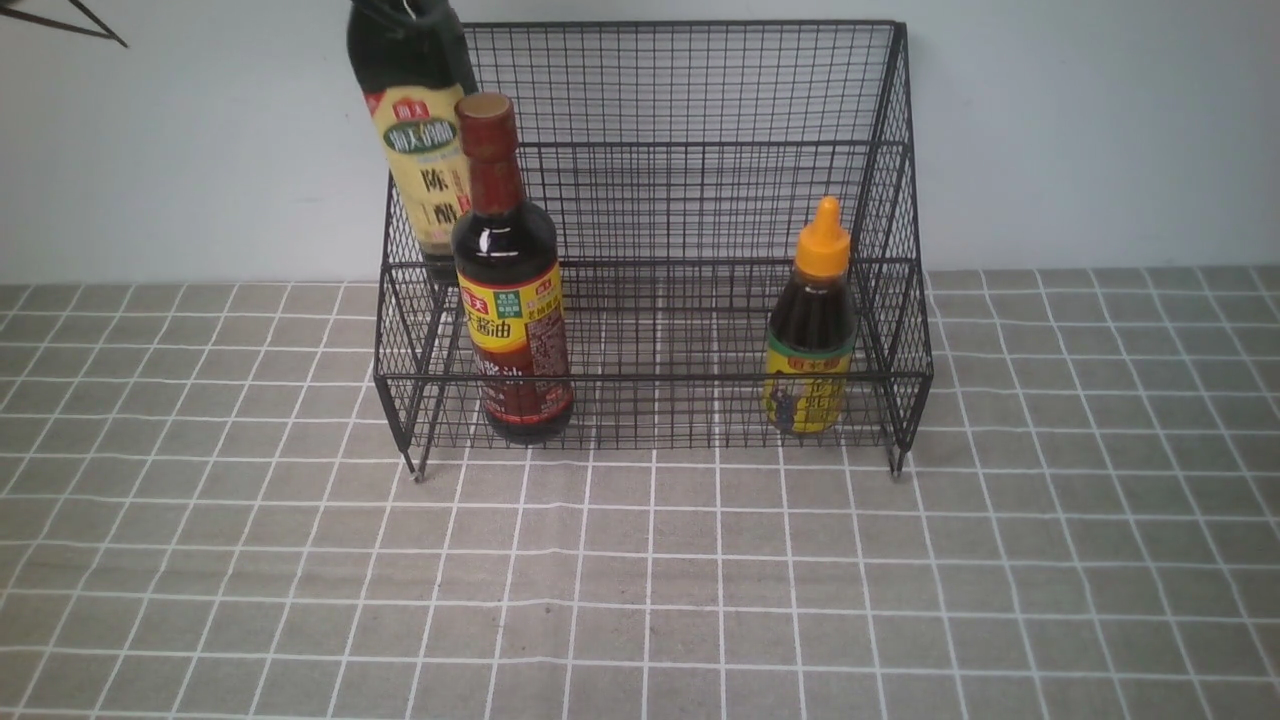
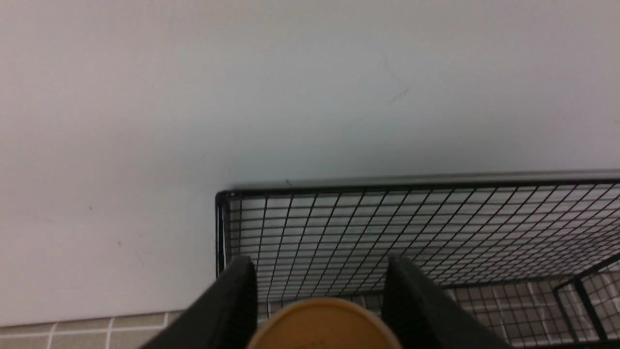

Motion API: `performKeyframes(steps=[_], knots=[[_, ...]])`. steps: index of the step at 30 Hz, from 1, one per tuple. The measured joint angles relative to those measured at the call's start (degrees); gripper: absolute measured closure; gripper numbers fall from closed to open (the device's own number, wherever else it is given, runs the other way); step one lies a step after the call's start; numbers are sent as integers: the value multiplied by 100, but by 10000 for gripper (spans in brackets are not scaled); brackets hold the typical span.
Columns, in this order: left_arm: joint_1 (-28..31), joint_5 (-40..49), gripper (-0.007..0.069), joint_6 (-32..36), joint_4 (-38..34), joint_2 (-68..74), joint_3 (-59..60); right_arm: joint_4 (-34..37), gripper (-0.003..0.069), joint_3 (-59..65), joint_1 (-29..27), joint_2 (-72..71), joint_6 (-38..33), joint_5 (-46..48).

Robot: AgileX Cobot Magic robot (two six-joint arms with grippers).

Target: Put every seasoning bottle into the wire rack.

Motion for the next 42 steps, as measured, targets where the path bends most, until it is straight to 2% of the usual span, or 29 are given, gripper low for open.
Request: performKeyframes(steps=[10, 18, 24, 28, 34, 42], knots=[[0, 661, 317, 5, 18, 366, 6, 0, 671, 0, 0, 0, 0, 0], [0, 676, 313, 18, 12, 372, 1, 0, 671, 0, 0, 0, 0, 3], [0, 535, 208, 89, -43, 305, -52, 0, 671, 0, 0, 0, 0, 3], [0, 541, 187, 126, -48, 195, -52, 0, 671, 0, 0, 0, 0, 3], [0, 536, 187, 133, 12, -42, -57, 0, 671, 0, 0, 0, 0, 3], [0, 554, 204, 158, 506, -475, -120, 0, 671, 0, 0, 0, 0, 3]])
